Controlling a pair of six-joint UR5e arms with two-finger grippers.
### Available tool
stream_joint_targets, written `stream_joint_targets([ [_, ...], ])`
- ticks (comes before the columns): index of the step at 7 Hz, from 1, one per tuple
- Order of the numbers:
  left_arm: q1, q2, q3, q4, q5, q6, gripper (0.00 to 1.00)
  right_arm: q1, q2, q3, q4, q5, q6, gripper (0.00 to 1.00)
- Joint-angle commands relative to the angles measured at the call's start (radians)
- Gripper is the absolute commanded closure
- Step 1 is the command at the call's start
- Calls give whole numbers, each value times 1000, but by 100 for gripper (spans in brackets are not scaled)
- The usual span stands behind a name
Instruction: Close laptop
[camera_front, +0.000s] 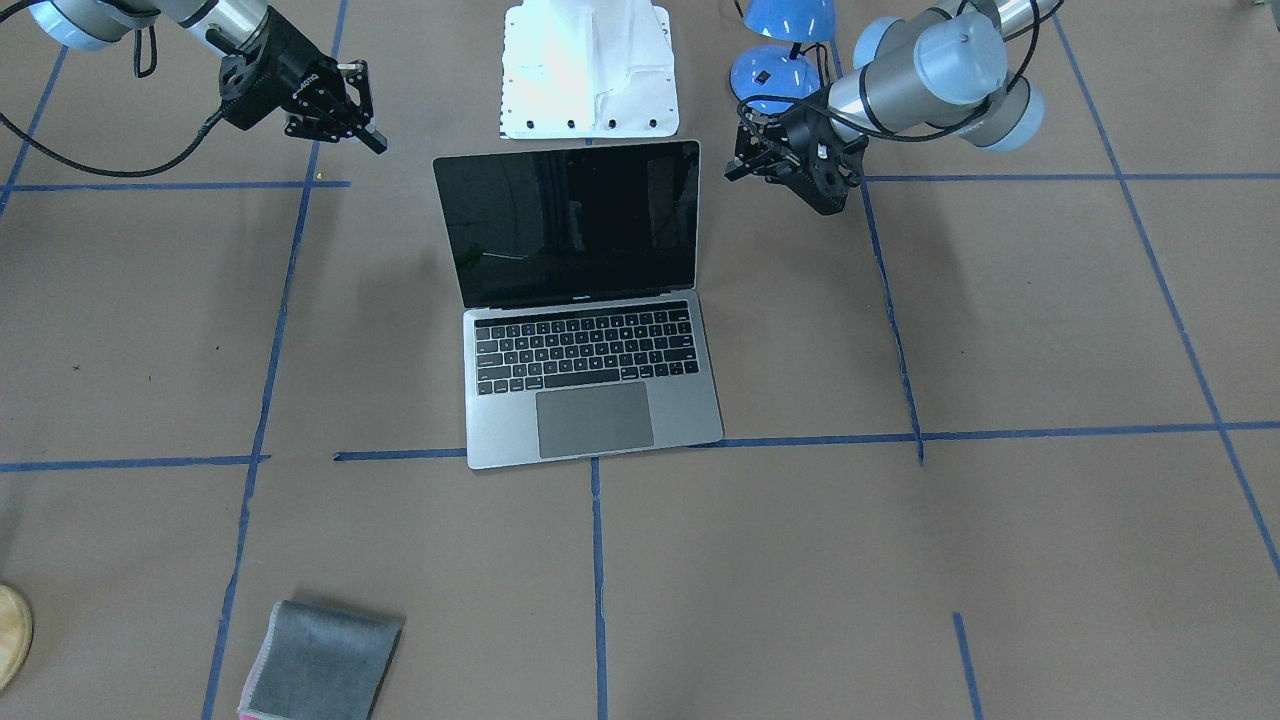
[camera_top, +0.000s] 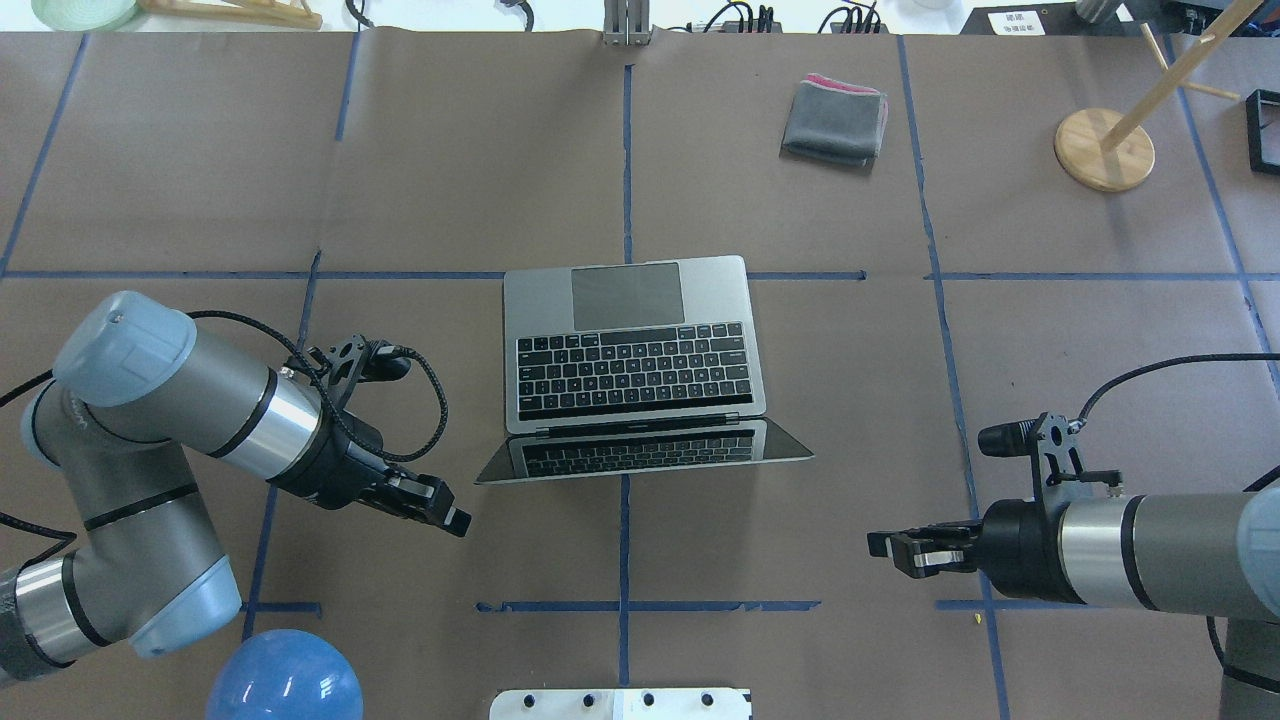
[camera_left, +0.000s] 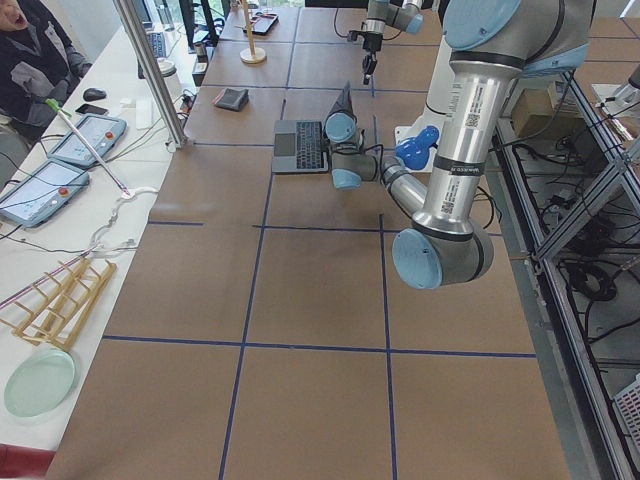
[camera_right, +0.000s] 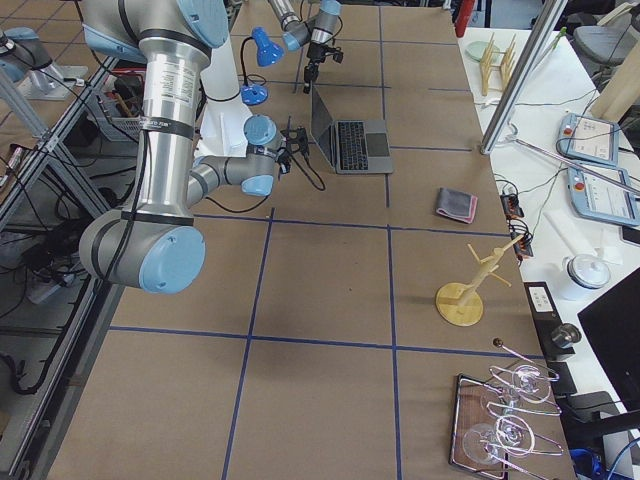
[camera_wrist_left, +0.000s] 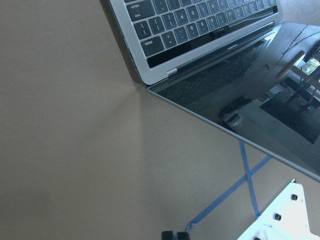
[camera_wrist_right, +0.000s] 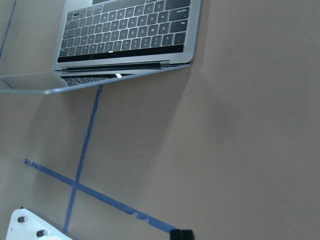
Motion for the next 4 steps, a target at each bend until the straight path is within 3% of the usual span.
stream_joint_targets([
  [1,2,-23,-31,-1,2,-57,98,-1,65,-5,-5,-66,24,100],
  [4,2,-24,-48,-2,-1,-57,98,-2,90,-12,-10,-79,24,100],
])
